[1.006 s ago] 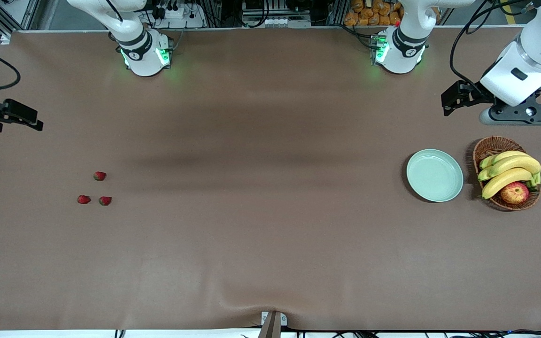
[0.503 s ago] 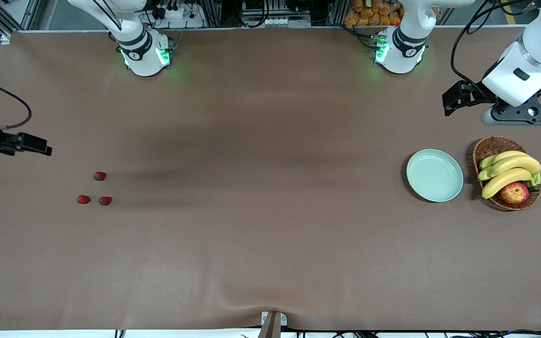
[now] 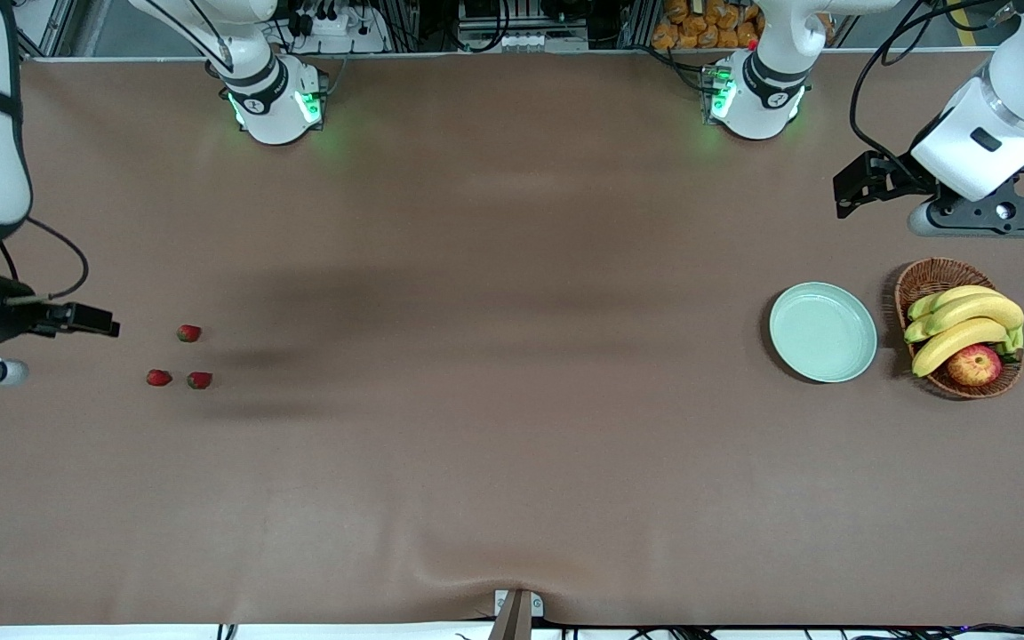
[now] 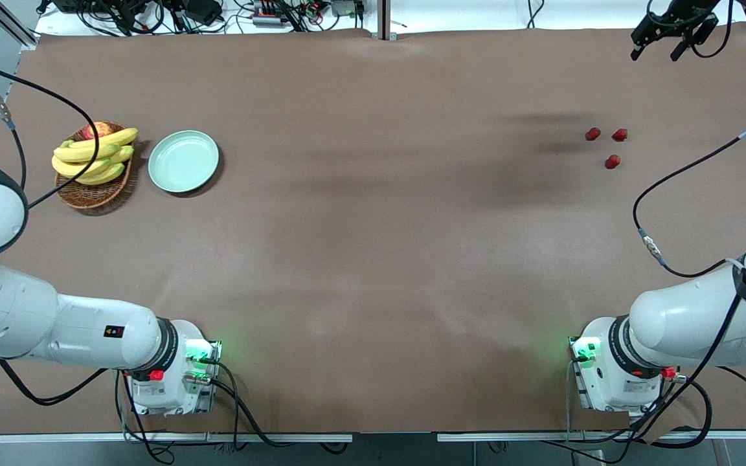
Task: Collect all strawberries into plate
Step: 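Reach the right gripper down to the strawberries and grasp one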
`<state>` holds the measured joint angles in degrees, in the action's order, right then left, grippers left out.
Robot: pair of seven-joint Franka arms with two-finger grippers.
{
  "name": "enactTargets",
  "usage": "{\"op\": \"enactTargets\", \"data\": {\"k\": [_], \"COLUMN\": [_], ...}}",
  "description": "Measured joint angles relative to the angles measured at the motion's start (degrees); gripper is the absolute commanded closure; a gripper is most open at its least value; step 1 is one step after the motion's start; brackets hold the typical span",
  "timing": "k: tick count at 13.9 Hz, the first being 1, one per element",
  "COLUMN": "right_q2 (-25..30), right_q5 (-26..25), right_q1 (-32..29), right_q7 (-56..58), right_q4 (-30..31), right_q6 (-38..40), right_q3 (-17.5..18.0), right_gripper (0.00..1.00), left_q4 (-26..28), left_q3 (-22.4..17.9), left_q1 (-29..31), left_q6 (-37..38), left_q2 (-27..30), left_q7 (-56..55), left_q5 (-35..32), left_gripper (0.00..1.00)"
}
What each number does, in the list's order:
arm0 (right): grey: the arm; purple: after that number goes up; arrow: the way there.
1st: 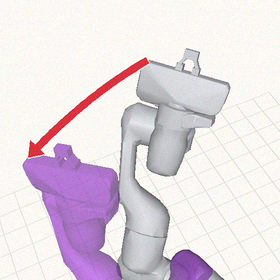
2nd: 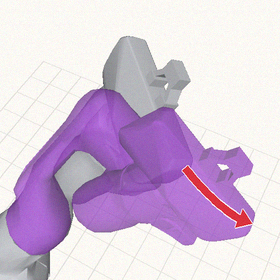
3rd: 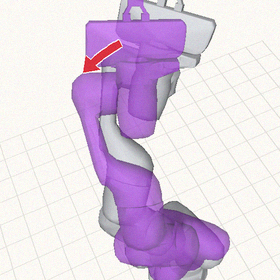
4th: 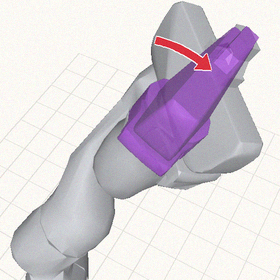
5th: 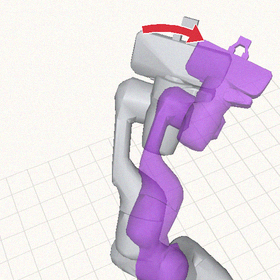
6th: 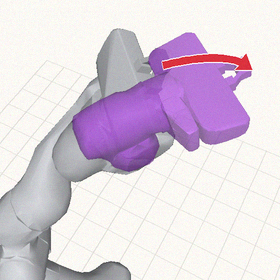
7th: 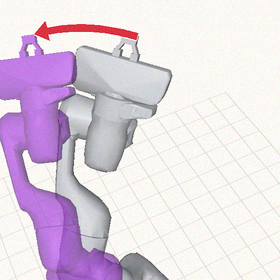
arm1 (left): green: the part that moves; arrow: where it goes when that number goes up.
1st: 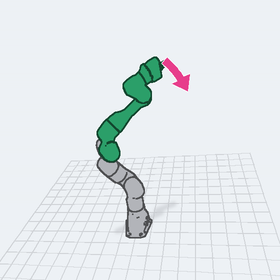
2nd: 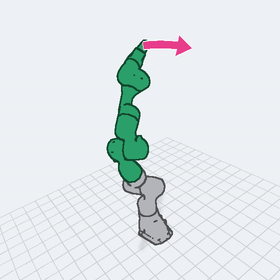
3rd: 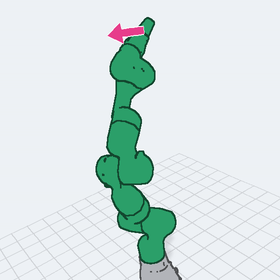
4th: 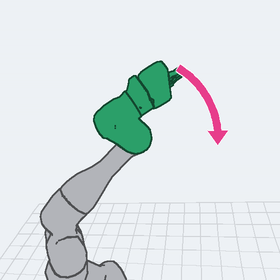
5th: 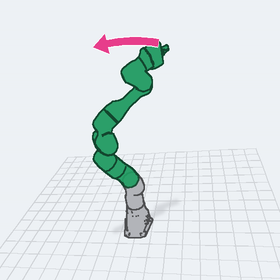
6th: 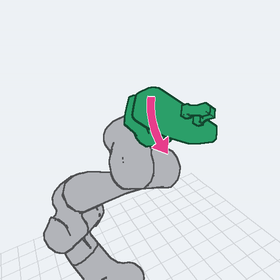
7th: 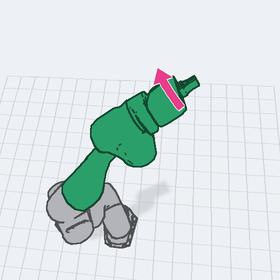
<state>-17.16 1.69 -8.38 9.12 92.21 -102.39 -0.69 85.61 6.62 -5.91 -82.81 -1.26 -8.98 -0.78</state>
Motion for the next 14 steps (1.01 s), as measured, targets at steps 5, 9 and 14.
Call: {"op": "enactTargets", "data": {"k": [5,9,14], "right_q2": [-7.09,-11.47,-15.26], "right_q5": [0.0,0.0,0.0], "right_q1": [-3.7,-4.73,-5.78], "right_q7": [6.72,9.18,11.85], "right_q4": [0.19,0.34,1.67], "right_q6": [-7.39,-11.07,-16.02], "right_q3": [-0.02,-0.02,-0.03], "right_gripper": [0.0,0.0,0.0], "left_q4": [-0.02,-0.03,-0.03], "left_q3": [-0.06,-0.07,-0.1], "left_q1": [0.09,0.1,0.12], "left_q6": [0.0,0.01,0.01], "left_q2": [0.0,0.0,0.0], "left_q7": [0.0,0.0,0.0], "left_q5": [0.04,0.04,0.04], "left_gripper": [0.0,0.0,0.0]}}
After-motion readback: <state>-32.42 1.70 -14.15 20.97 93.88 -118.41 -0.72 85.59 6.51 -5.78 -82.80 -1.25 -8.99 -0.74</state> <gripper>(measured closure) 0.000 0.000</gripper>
